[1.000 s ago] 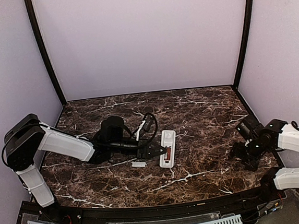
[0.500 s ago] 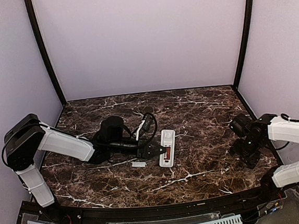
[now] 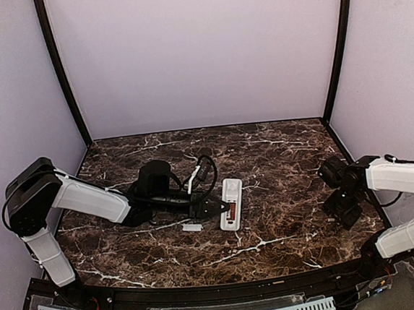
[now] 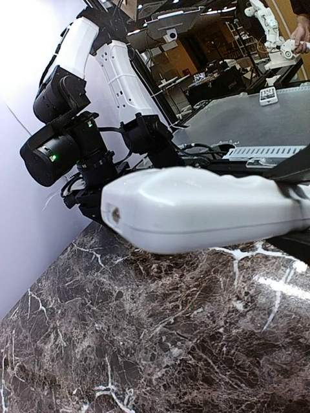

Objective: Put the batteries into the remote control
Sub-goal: Pick up the battery at the center of the board.

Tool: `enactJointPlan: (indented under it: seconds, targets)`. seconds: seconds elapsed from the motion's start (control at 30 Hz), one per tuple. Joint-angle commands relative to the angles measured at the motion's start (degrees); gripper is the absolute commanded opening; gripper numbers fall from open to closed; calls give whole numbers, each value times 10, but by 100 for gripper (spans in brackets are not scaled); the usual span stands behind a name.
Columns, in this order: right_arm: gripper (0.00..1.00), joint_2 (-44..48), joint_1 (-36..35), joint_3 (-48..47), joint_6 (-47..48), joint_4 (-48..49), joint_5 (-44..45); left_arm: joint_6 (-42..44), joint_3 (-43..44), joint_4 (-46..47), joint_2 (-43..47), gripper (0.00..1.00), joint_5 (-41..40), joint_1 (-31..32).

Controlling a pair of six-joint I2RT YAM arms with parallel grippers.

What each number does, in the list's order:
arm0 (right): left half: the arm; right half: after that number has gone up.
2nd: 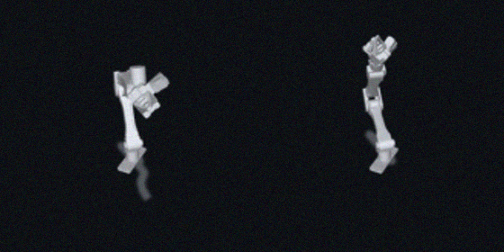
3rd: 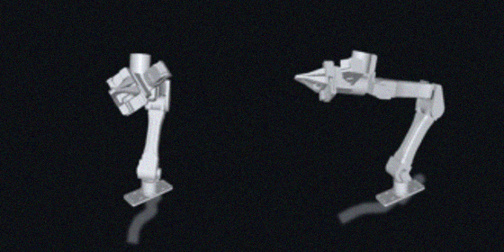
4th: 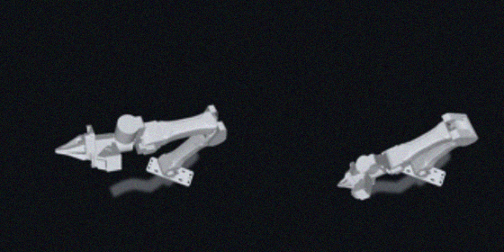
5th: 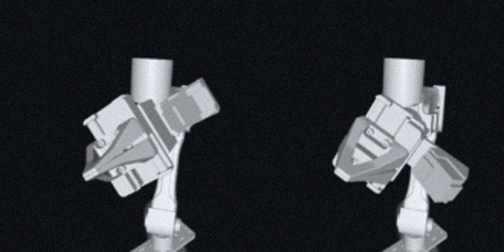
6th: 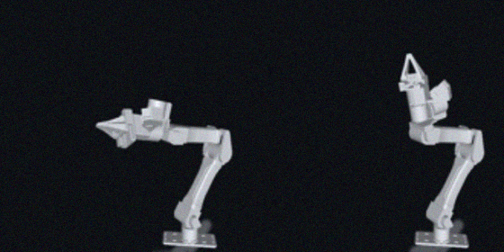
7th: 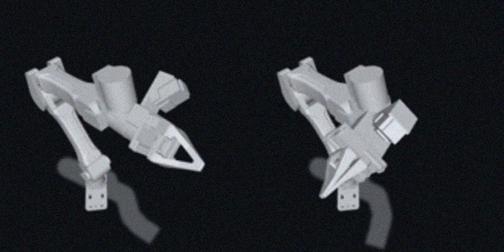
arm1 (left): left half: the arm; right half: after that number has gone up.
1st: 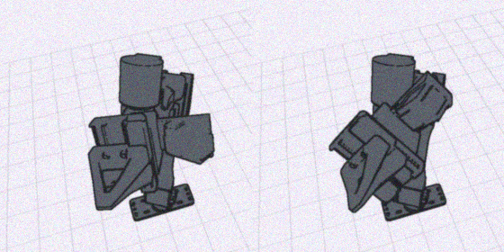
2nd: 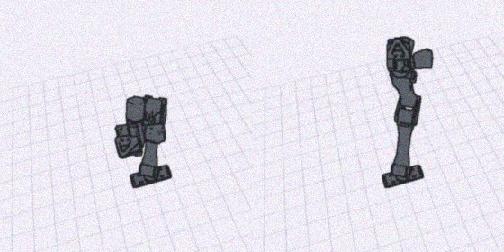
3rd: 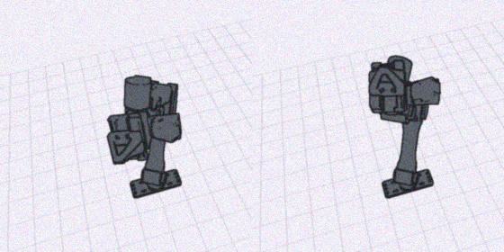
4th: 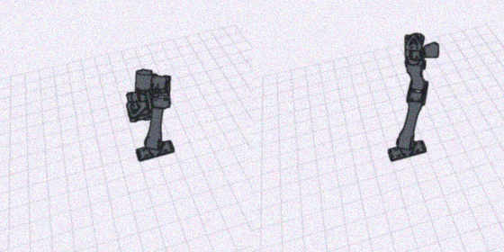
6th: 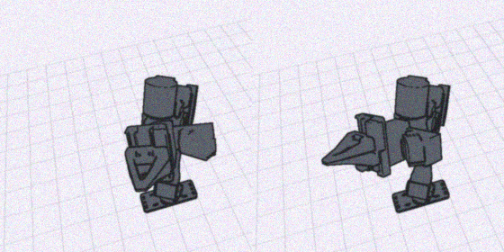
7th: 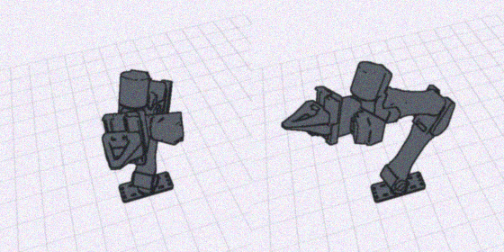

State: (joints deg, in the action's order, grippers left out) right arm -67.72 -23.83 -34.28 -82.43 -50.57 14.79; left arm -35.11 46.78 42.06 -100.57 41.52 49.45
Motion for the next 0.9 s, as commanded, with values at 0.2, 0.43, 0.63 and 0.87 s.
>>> enactJointPlan:
  seconds: [0.2, 0.43, 0.63, 0.87]
  targets:
    - [56, -43, 17, -8, 26, 48, 0, 11, -12, 6, 28, 5, 4, -7]
    - [46, -73, 17, 2, 31, 93, -32, 13, -16, 4, 30, 5, 2, -10]
    - [31, -94, 17, 4, 34, 107, -40, 14, -22, 1, 34, 5, 1, -13]
    - [23, -105, 17, 2, 49, 117, -43, 21, -33, -7, 37, 5, -3, -14]
